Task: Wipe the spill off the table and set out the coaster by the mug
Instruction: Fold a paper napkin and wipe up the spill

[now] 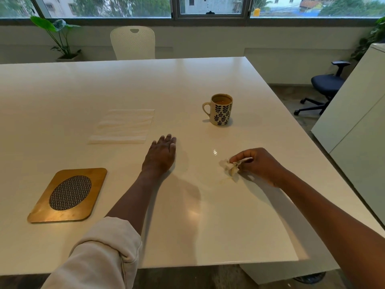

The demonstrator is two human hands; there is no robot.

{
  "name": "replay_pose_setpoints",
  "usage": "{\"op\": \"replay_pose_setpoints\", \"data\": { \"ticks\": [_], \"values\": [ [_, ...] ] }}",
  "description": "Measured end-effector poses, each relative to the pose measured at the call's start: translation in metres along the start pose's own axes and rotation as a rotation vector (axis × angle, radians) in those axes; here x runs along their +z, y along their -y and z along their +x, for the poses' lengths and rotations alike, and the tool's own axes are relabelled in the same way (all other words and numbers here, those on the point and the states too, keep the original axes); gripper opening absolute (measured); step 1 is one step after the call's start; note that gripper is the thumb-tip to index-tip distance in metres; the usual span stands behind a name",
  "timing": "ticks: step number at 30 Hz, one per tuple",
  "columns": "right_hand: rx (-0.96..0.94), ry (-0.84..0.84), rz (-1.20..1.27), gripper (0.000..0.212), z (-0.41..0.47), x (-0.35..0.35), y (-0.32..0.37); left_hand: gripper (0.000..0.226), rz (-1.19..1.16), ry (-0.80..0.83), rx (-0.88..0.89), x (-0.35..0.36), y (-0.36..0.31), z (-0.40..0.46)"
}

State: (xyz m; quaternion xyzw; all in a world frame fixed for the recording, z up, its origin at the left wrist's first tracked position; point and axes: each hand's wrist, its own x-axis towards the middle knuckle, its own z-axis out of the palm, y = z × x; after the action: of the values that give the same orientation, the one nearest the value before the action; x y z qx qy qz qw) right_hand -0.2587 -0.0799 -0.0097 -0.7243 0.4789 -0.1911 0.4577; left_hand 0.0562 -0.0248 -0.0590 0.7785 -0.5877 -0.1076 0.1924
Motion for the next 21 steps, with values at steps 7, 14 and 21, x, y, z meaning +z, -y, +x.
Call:
{"op": "replay_pose_setpoints", "data": {
  "ticks": [7, 14, 21],
  "values": [
    [-0.188, -0.054, -0.511, 0.011, -0.013, 0.0, 0.011, 0.05, 0.004, -0.009, -0.001, 0.003, 0.002, 0.002],
    [-0.269, -0.051, -0.52, 0.0, -0.034, 0.032, 0.019, 0.051, -0.003, -0.026, -0.006, 0.003, 0.001, 0.001],
    [-0.226, -0.018, -0.282, 0.006, -0.039, 0.091, 0.044, 0.051, 0.025, -0.004, 0.03, -0.002, -0.002, -0.002]
  ]
}}
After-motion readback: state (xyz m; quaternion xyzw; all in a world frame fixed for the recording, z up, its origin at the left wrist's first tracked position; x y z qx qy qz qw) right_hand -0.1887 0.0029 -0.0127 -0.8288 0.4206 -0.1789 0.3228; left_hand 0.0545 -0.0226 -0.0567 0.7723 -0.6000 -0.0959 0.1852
